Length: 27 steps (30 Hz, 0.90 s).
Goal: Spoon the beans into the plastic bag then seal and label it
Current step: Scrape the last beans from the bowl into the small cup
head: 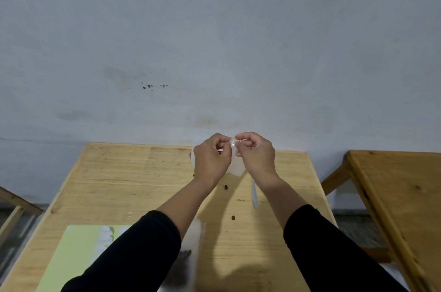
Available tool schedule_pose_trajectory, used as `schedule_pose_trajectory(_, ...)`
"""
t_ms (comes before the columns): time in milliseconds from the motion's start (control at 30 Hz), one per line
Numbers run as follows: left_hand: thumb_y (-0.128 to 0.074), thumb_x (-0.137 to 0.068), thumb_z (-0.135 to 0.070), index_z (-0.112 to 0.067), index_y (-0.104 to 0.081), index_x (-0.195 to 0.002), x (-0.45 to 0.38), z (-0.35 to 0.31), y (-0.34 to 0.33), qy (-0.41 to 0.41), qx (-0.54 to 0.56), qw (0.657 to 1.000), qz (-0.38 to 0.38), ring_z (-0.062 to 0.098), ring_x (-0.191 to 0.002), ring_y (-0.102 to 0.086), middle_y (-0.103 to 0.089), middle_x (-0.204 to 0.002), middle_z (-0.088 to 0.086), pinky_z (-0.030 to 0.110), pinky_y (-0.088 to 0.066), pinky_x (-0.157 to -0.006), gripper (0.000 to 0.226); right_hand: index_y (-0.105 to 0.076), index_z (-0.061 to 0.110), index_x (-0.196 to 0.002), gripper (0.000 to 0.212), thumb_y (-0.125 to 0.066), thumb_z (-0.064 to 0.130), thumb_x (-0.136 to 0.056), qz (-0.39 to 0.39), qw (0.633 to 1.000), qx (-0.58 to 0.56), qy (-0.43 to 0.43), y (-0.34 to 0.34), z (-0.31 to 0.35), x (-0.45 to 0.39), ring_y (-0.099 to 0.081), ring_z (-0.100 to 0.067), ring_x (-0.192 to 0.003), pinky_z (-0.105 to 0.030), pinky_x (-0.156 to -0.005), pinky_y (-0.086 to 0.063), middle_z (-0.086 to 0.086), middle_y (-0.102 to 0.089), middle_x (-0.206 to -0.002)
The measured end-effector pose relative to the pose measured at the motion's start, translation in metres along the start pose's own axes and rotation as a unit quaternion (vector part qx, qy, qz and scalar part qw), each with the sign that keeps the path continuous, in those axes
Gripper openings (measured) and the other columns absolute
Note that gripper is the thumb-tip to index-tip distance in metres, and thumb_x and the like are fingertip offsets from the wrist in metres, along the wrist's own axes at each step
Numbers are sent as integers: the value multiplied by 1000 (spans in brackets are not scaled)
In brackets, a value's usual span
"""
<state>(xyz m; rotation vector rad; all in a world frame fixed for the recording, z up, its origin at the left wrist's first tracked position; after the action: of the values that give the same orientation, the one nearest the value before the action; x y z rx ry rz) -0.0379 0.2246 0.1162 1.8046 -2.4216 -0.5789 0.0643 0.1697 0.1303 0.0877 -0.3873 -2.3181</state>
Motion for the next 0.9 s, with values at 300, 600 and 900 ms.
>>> schedule_pose_trajectory(300, -53, -87, -13, -16, -68, -92, -15, -9, 6, 14, -40, 997, -70, 8, -72, -62, -66, -83, -9, 1, -37, -65, 16, -74, 21, -85, 29, -51, 3, -82, -54, 994, 89, 39, 3, -4, 0, -56, -6, -68, -11, -68, -42, 2, -66, -81)
schedule_pose_trajectory(600, -80, -71, -31, -32, -57, -120, -1, 11, 19, -32, 29, 986, 161, -7, -103, -56, -60, -117, -19, 6, -45, -82, 54, -71, 28, -99, 30, -52, 8, -90, 63, 996, 52, 25, 14, -4, -3, -64, -12, -69, -17, -68, -48, -3, -63, -97)
schedule_pose_trajectory(900, -87, -53, -42, -25, -3, -149, -9, 28, 22, -178, -122, 928, 303, -4, -137, -18, -18, -150, -15, 7, -19, -106, 128, -71, 30, -95, 28, -56, 7, -89, 191, 981, 18, 28, 2, 0, 7, -62, -8, -66, -15, -72, -50, 3, -63, -86)
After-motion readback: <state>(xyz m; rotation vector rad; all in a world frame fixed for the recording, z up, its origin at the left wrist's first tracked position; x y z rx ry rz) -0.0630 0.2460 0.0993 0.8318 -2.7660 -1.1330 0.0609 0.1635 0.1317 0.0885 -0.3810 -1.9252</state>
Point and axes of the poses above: each hand's wrist, its own x-axis away from the middle knuckle, its own y-axis out of the back of the hand, z = x × y, the point moved 2 cm from there along -x, towards the middle knuckle
